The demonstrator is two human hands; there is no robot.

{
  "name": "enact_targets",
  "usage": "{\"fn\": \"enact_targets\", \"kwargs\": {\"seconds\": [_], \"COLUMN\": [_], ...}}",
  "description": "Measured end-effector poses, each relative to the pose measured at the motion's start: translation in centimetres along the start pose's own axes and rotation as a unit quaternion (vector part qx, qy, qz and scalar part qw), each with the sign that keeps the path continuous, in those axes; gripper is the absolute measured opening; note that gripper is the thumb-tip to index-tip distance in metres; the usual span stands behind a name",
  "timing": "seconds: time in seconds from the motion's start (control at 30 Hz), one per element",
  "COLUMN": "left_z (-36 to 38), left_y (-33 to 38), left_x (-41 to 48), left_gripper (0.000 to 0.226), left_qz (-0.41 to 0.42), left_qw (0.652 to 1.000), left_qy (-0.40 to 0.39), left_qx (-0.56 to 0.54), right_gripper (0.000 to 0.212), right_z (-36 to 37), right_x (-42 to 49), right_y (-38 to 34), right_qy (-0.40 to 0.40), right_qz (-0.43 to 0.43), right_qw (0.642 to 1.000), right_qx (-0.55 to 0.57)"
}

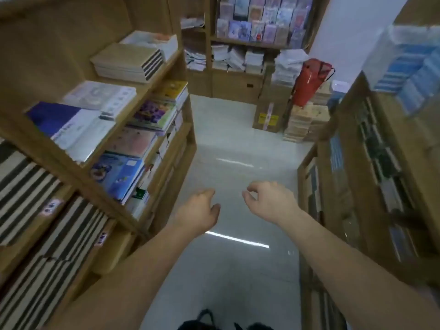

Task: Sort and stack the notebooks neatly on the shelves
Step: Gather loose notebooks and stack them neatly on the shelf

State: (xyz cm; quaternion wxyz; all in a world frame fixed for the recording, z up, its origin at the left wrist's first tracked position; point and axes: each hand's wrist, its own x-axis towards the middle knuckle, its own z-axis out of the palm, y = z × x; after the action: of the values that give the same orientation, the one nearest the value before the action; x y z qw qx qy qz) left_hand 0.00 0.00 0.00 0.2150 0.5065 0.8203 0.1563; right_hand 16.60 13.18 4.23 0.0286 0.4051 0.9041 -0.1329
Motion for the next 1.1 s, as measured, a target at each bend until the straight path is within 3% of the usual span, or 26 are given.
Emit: {"fn": "enact_targets", "kwargs": {"seconds": [0.27,0.5,0.83,1.1], "left_z": [1.5,-1.2,-10.6,-17.1], "left_y": [2.4,4.8,1.2,-2.6], "left_x": [19.8,39.2,68.3,93.3], "left_gripper": [0.052,0.055,0.056,0.05], "left_qz": [-0.016,-0.048,-0.08,-0.12], "left_qw": [0.999,0.993,0.992,0.991], "left_qy": [-0.003,0.023,0.049,-0.005], "left_qx": [-0.045,-0.103,-0.087,-0.063], "right_gripper": [0.044,0.041,0.048,0.043], "right_z": [-1.2,-4.8,-10.8,-15.8], "right_x": [16.6,36.6,69.2,93.9], "right_y": [10.0,16.8,18.3,18.3], "right_qy": [-0.018,-0.049,-0.064,-0.074], "right_qz": [0.062,0.027,-0.011,-0.031], "right_qw": [0.995,0.996,0.995,0.997], "right_qx": [0.082,0.072,0.073,-0.01]}}
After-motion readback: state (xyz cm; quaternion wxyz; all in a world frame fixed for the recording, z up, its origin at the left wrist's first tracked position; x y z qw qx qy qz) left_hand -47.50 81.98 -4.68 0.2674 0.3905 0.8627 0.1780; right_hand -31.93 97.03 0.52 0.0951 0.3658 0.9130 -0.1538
